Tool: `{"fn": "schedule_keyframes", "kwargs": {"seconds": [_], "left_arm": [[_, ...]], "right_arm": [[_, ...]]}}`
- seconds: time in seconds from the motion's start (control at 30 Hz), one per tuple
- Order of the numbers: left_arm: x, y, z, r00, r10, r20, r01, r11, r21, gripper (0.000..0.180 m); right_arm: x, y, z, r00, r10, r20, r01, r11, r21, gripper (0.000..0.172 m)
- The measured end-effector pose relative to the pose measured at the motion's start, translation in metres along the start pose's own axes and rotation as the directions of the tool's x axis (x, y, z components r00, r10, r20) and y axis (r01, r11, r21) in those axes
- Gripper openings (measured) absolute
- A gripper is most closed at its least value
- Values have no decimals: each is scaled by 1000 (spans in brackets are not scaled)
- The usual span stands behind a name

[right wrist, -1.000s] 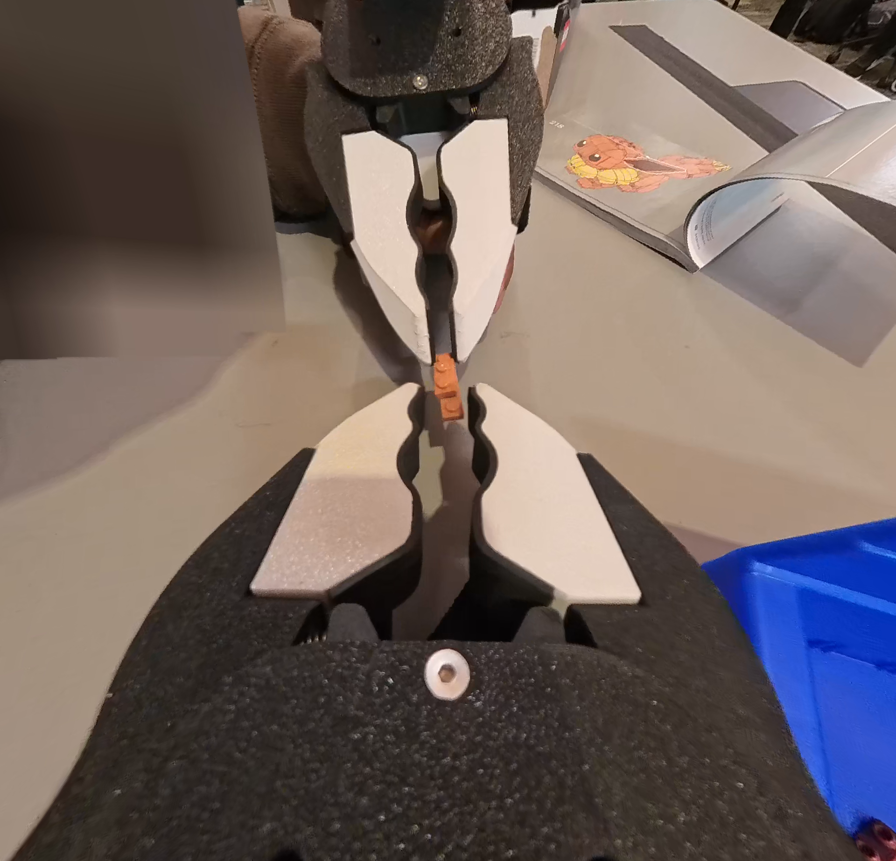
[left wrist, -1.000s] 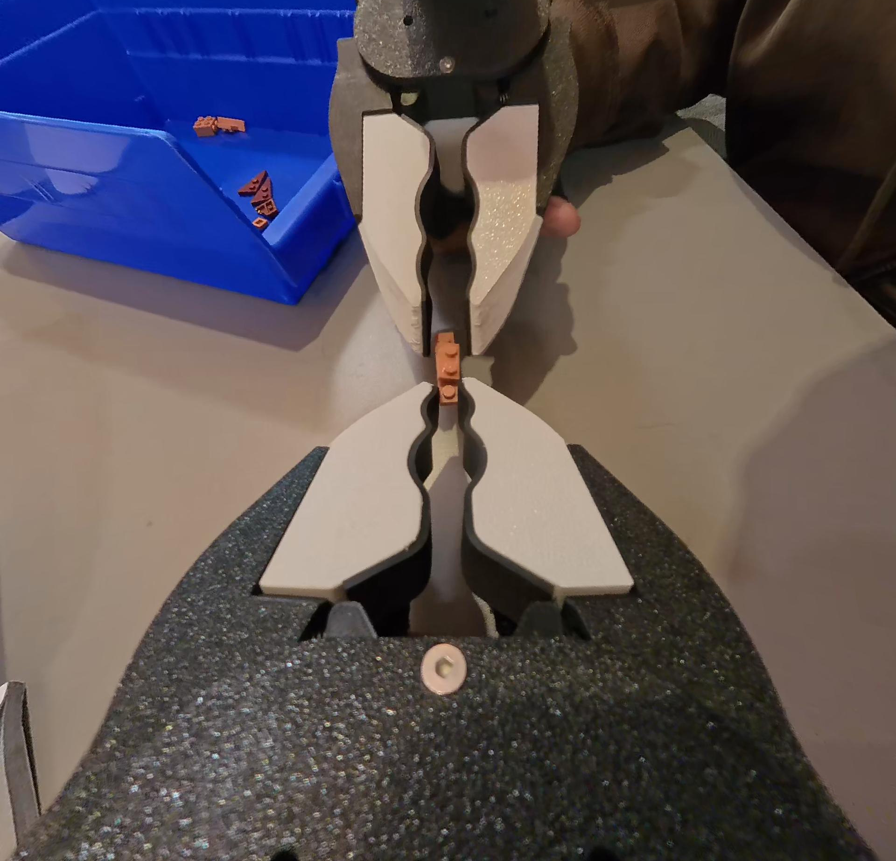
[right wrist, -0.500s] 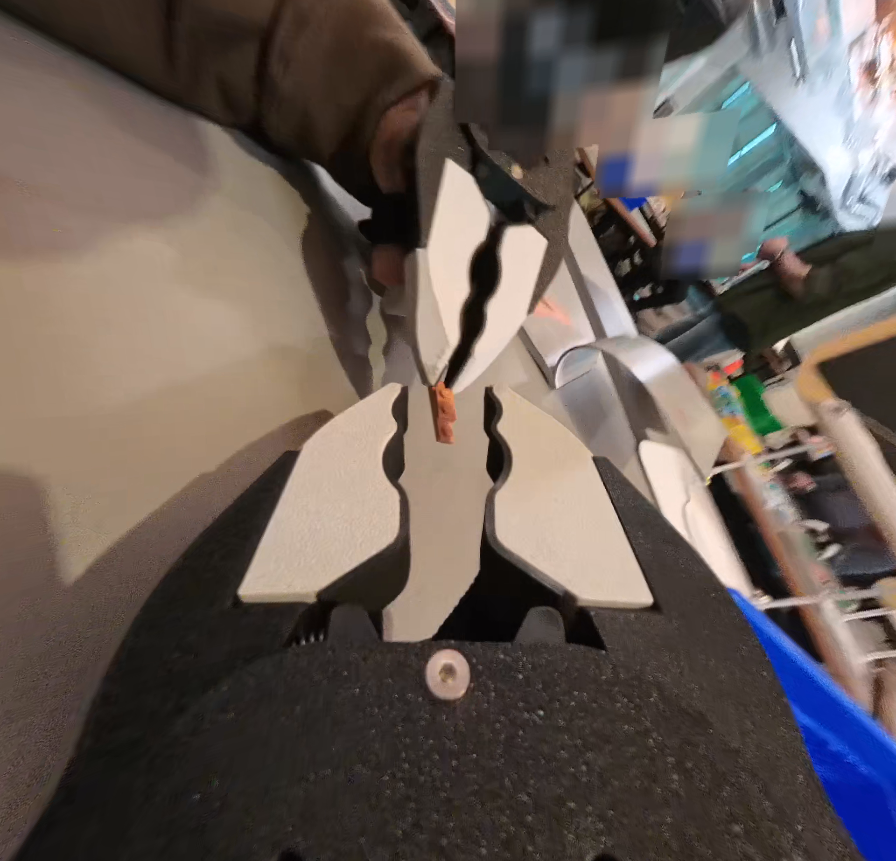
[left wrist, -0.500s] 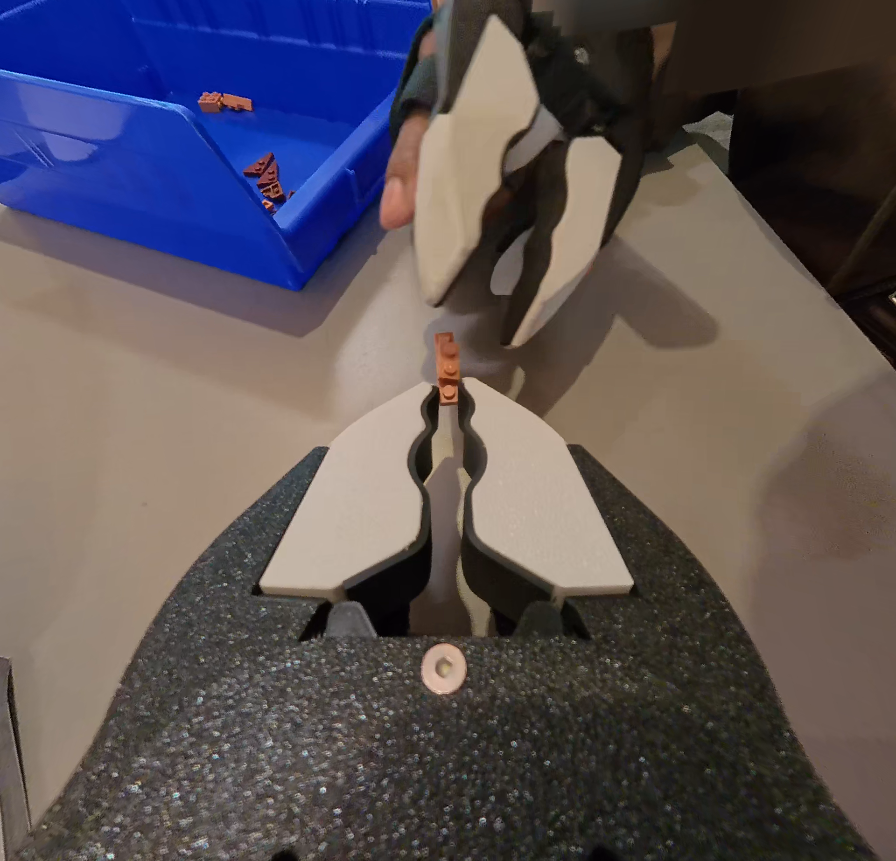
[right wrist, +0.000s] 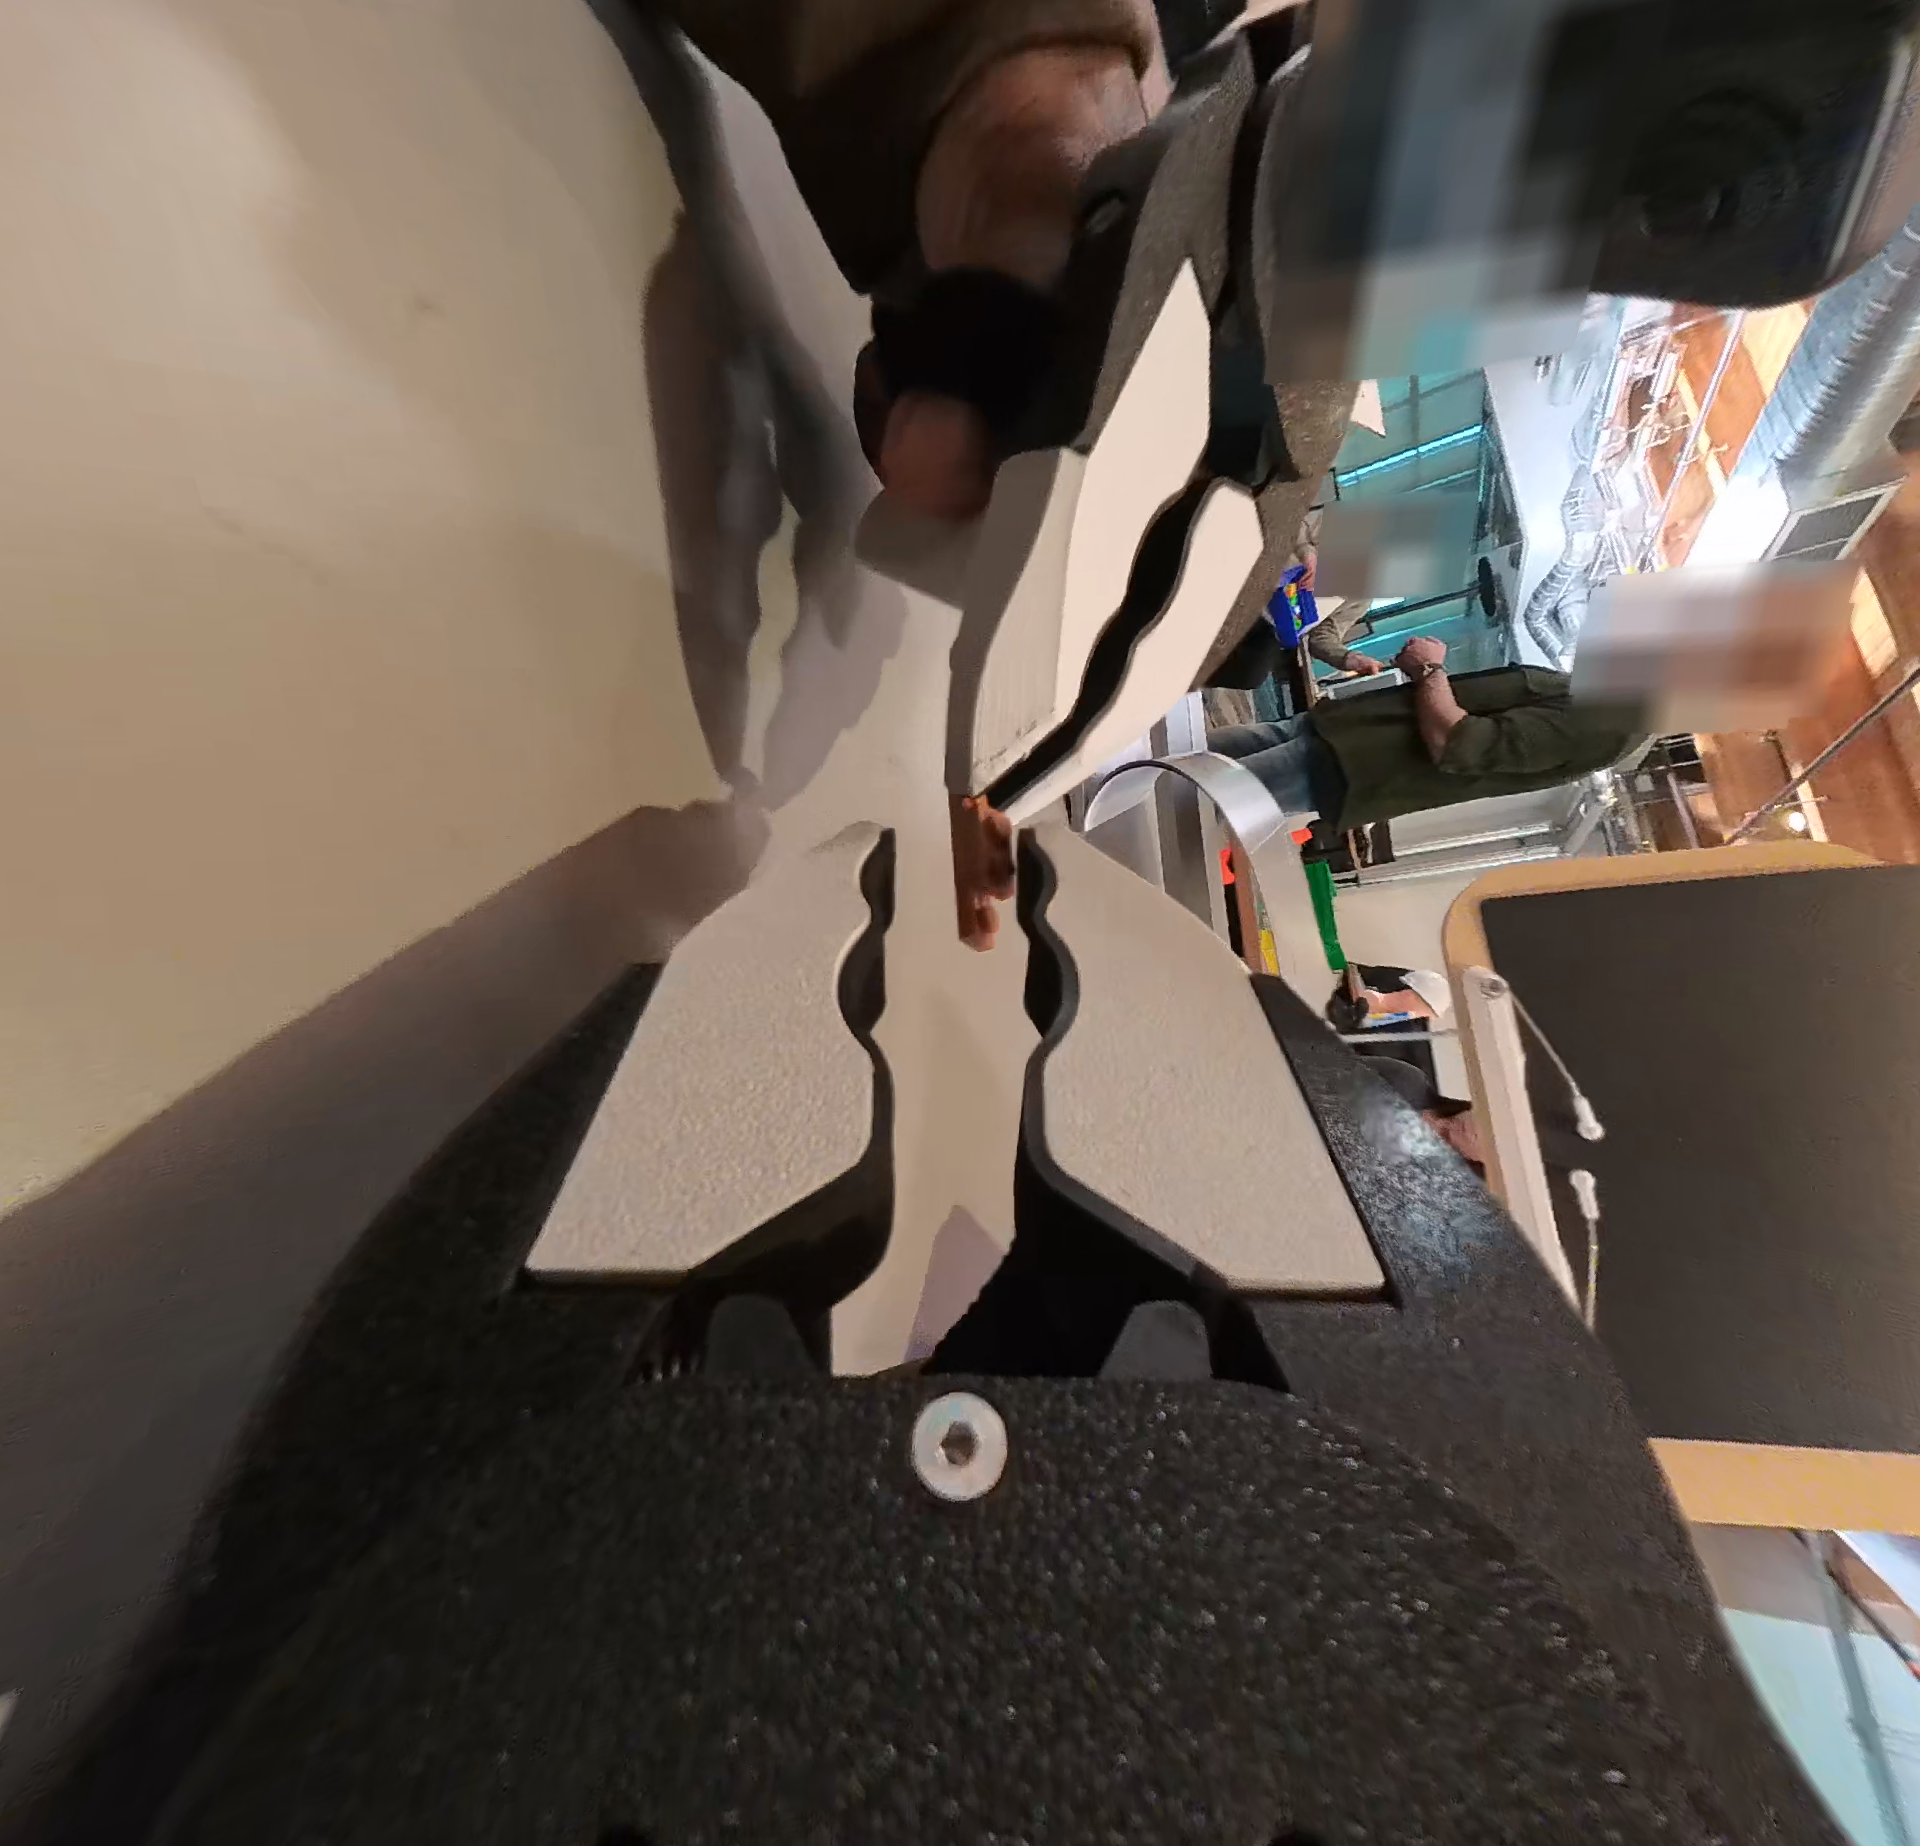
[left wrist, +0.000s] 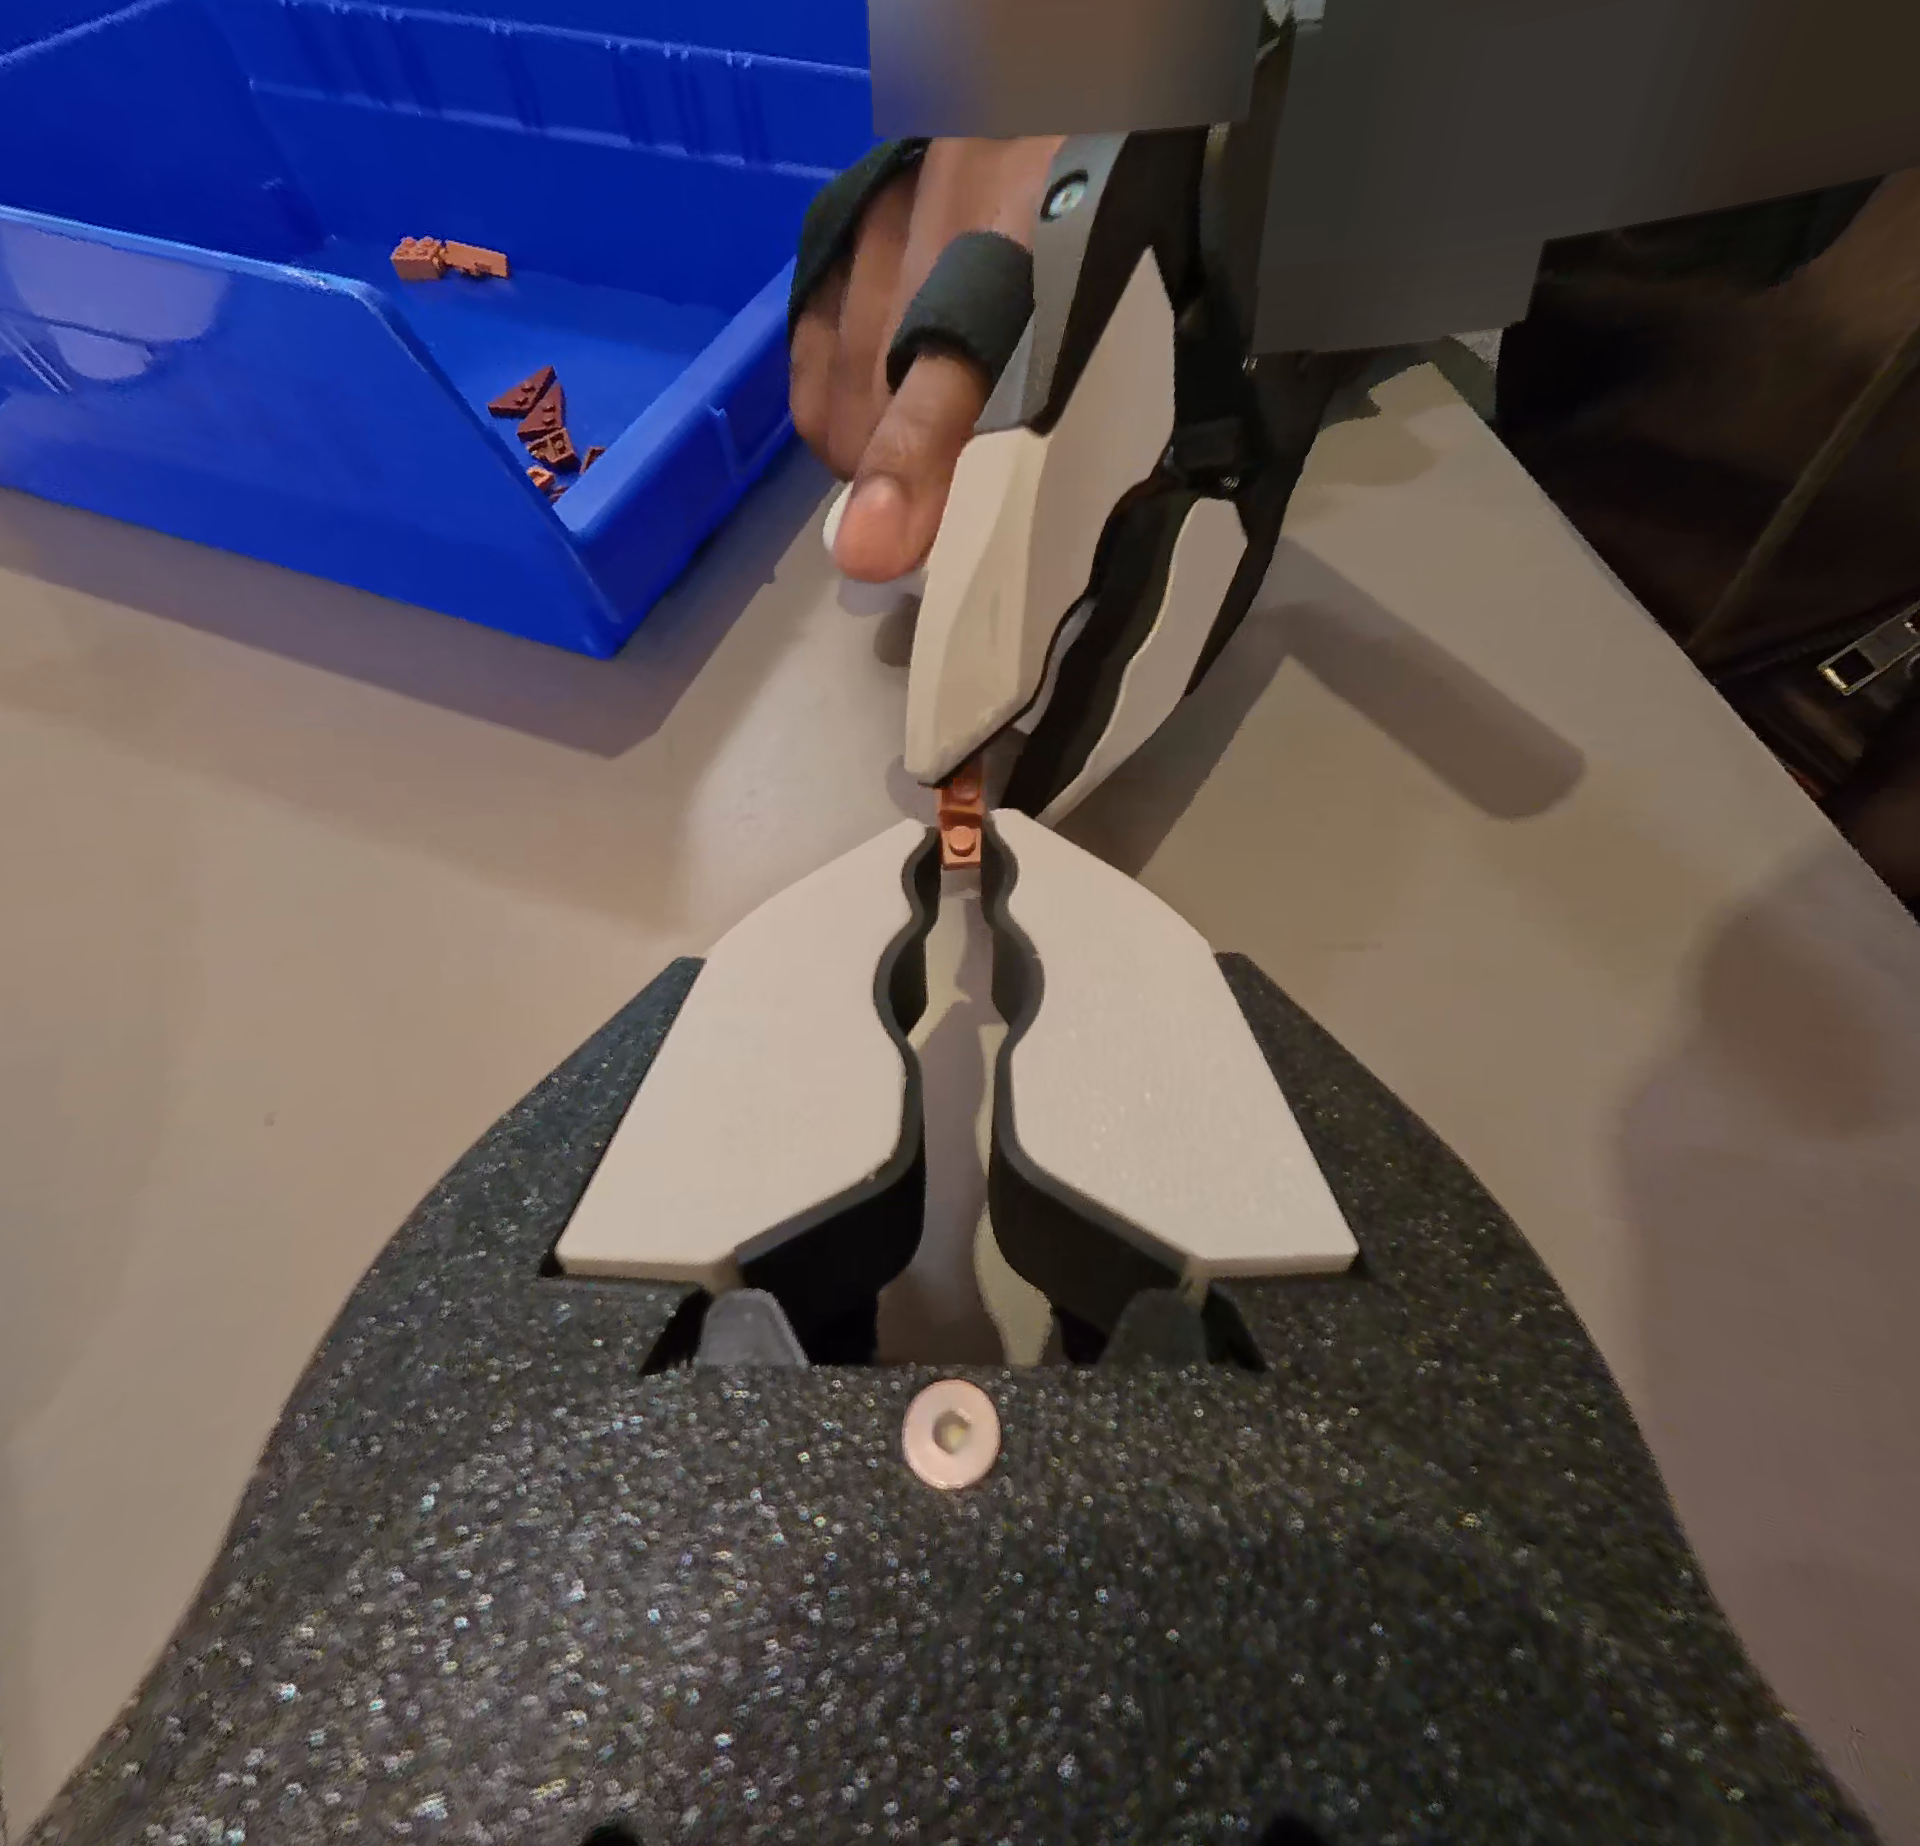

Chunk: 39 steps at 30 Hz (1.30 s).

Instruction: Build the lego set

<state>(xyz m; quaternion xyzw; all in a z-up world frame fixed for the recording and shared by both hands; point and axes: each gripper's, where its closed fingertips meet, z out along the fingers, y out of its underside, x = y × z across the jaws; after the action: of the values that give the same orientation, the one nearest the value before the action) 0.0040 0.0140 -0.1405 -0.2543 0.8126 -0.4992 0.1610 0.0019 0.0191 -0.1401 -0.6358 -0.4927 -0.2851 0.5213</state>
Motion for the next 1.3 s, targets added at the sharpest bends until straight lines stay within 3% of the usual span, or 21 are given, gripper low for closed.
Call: {"fn": "schedule_keyframes", "kwargs": {"seconds": [0.1,0.57,0.83,0.97,1.3], "left_arm": [[2,0,0,1000,-2,-10,2,1000,6,7],[2,-8,0,997,-66,-40,69,995,77,6],[-1,-9,2,992,-118,-37,121,989,87,22],[1,-12,4,993,-108,-41,111,989,95,8],[5,-17,2,977,-185,-106,198,972,127,19]], "right_arm": [[3,2,1,999,-22,-26,21,1000,-15,11],[8,2,-3,997,81,1,-81,997,7,9],[18,2,-6,991,130,-40,-129,991,27,9],[20,0,-8,990,127,-55,-125,991,38,9],[25,-2,-11,993,50,-110,-47,998,32,9]]}}
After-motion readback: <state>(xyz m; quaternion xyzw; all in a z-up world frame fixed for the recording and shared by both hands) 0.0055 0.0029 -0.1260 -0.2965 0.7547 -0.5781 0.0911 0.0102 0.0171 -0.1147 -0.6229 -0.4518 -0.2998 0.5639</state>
